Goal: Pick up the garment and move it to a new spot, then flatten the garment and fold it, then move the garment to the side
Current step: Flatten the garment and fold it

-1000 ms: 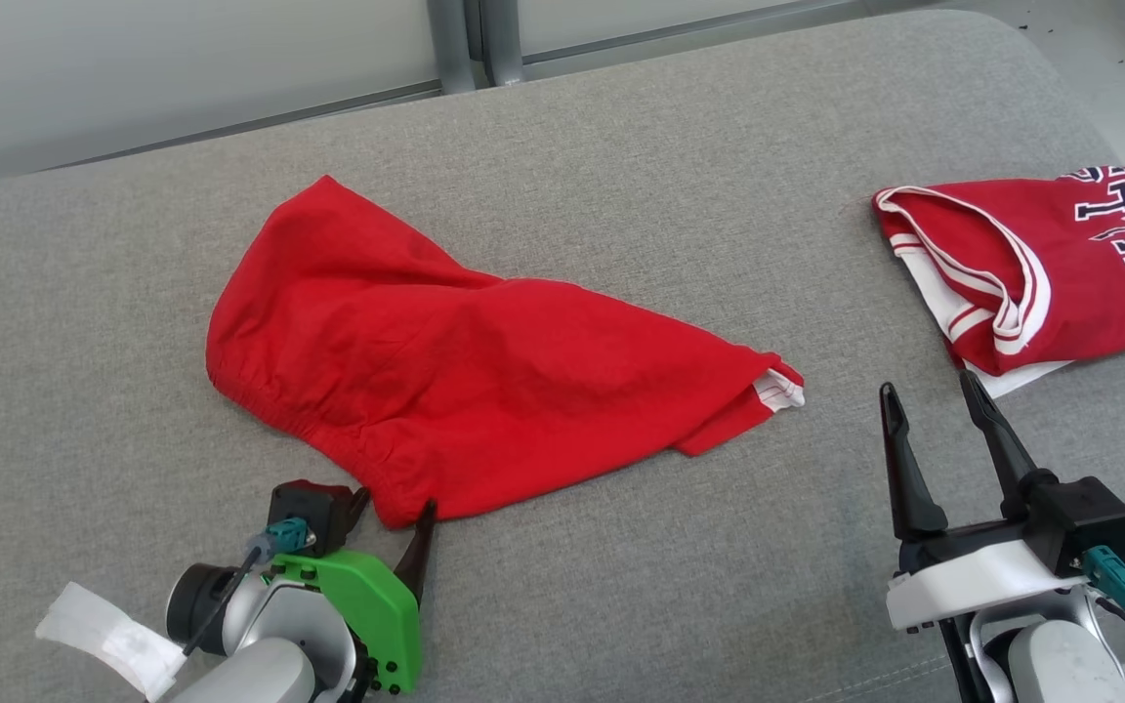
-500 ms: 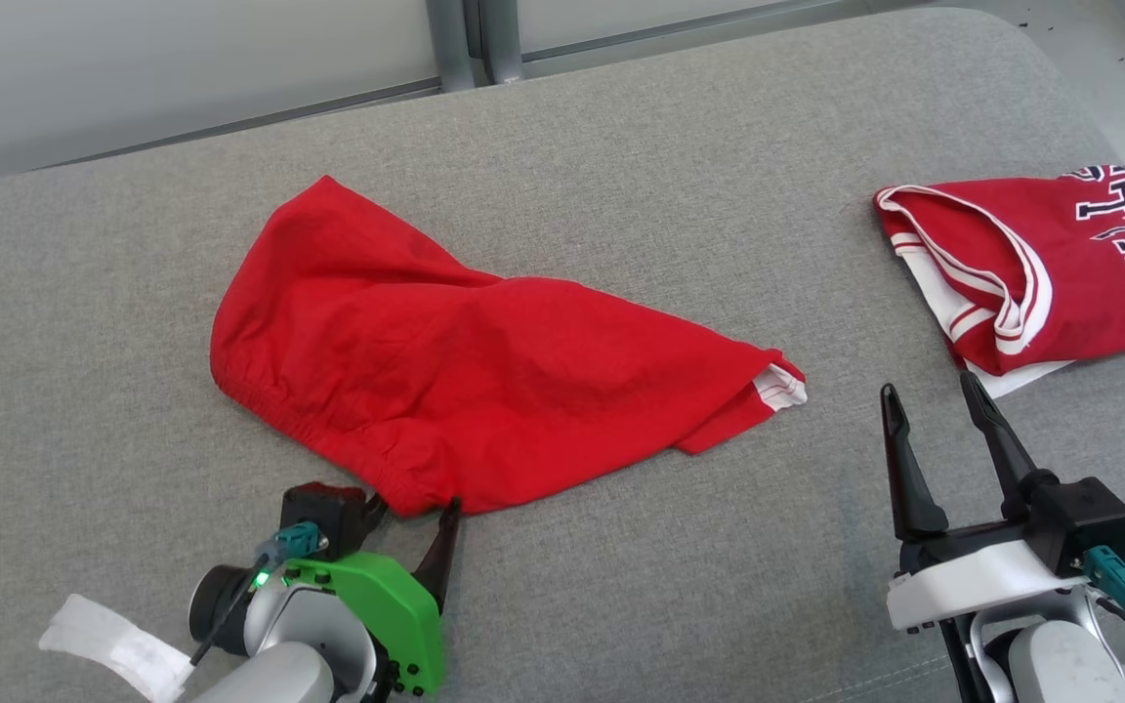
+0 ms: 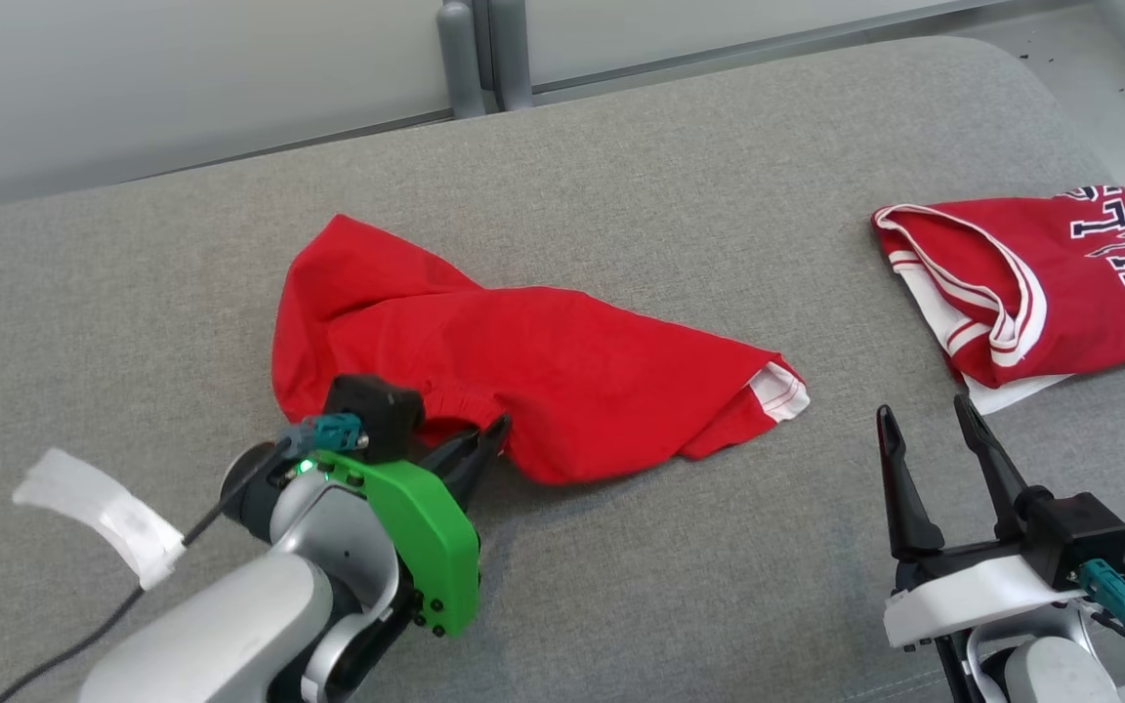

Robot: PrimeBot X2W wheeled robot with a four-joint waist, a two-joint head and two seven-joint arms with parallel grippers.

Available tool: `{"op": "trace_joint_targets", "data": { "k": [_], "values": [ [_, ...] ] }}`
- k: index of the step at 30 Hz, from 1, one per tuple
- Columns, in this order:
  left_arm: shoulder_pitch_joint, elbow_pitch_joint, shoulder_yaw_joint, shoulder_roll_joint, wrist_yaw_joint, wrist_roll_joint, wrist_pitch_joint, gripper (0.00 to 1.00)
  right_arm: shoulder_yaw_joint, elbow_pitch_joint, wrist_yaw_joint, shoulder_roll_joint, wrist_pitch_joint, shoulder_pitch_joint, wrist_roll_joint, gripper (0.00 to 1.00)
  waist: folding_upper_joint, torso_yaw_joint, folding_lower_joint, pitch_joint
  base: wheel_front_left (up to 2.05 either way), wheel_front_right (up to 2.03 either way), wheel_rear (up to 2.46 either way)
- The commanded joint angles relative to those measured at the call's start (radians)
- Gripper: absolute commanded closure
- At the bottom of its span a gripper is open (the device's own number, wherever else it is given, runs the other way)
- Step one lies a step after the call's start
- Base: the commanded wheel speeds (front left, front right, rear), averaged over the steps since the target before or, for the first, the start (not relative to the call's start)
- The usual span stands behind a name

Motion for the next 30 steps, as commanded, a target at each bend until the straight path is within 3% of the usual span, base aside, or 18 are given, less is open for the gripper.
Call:
{"op": "trace_joint_targets", "data": {
  "k": [1, 5, 9, 16, 20, 24, 30],
  "values": [
    [-0.039, -0.046, 0.005, 0.025, -0.002, -0.010, 0.042, 1.00, 0.006, 0.002, -0.001, -0.002, -0.003, 0.007, 0.012, 0.00, 0.0110, 0.010, 0.0000, -0.021, 0.00, 0.00, 0.00],
    [-0.124, -0.189, 0.029, 0.053, 0.025, -0.061, 0.188, 1.00, 0.029, 0.011, -0.001, -0.002, -0.003, 0.004, 0.041, 0.00, 0.0110, 0.011, 0.0000, -0.046, 0.00, 0.00, 0.00],
    [-0.186, -0.279, 0.066, 0.020, 0.089, -0.154, 0.310, 1.00, 0.049, 0.016, -0.001, -0.002, -0.003, -0.013, 0.070, 0.00, 0.0110, 0.000, 0.0000, -0.056, 0.00, 0.00, 0.00],
    [-0.221, -0.365, 0.138, -0.073, 0.260, -0.286, 0.415, 1.00, 0.073, 0.023, -0.001, -0.002, -0.003, -0.018, 0.107, 0.00, 0.0110, -0.029, 0.0000, -0.056, 0.00, 0.00, 0.00],
    [-0.201, -0.353, 0.194, -0.058, 0.350, -0.317, 0.428, 1.00, 0.068, 0.020, -0.001, -0.002, -0.003, -0.027, 0.109, 0.00, 0.0110, -0.038, 0.0000, -0.031, 0.00, 0.00, 0.00],
    [-0.199, -0.271, 0.237, 0.004, 0.350, -0.300, 0.407, 1.00, 0.058, 0.017, -0.001, -0.002, -0.003, -0.039, 0.100, 0.00, 0.0110, -0.037, 0.0000, 0.000, 0.00, 0.00, 0.00],
    [-0.199, -0.070, 0.244, 0.098, 0.246, -0.262, 0.384, 1.00, 0.072, 0.015, -0.001, -0.002, -0.003, -0.070, 0.084, 0.00, 0.0110, -0.044, 0.0000, 0.056, 0.00, 0.00, 0.00]
  ]
}}
